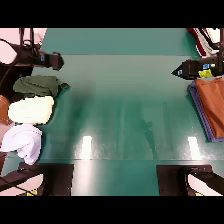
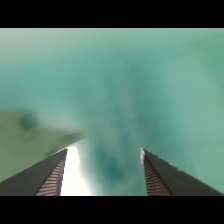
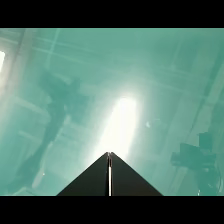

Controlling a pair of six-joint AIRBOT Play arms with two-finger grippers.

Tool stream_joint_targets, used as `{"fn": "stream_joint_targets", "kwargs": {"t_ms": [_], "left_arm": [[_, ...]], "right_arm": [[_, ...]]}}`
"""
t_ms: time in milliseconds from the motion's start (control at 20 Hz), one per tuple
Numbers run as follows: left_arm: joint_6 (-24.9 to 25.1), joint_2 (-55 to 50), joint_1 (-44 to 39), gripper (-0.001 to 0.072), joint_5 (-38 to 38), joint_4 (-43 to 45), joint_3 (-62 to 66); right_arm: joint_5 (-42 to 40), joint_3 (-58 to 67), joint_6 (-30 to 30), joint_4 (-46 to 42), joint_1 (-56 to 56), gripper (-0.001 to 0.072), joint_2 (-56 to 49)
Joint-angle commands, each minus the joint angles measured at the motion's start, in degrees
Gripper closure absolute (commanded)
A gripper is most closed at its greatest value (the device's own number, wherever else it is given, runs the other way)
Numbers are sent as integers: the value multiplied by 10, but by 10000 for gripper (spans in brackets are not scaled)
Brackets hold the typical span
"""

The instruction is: Fold the shirts.

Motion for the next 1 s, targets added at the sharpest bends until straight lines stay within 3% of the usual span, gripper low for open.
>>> {"fn": "stream_joint_targets", "kwargs": {"t_ms": [0, 300, 350, 400, 450, 750, 950], "left_arm": [[-72, -62, 60, 147, -4, 92, -38], [-70, -166, 117, 149, 17, 51, -44], [-71, -167, 117, 191, 22, 51, -44], [-71, -166, 117, 408, 26, 51, -43], [-70, -165, 117, 689, 23, 51, -36], [-65, -81, 116, 682, -35, 40, 94], [-33, 61, 116, 683, -41, -59, 185]], "right_arm": [[0, 0, 0, 0, 1, 694, 0], [-1, 0, 0, 0, 1, 694, 0], [-4, 0, 0, 0, 1, 694, 0], [-7, 0, 0, 0, 1, 694, 0], [-11, 0, 0, 0, 1, 694, 0], [-14, 28, 0, 1, -2, 694, 0], [-16, 127, 0, 0, 0, 693, 0]]}}
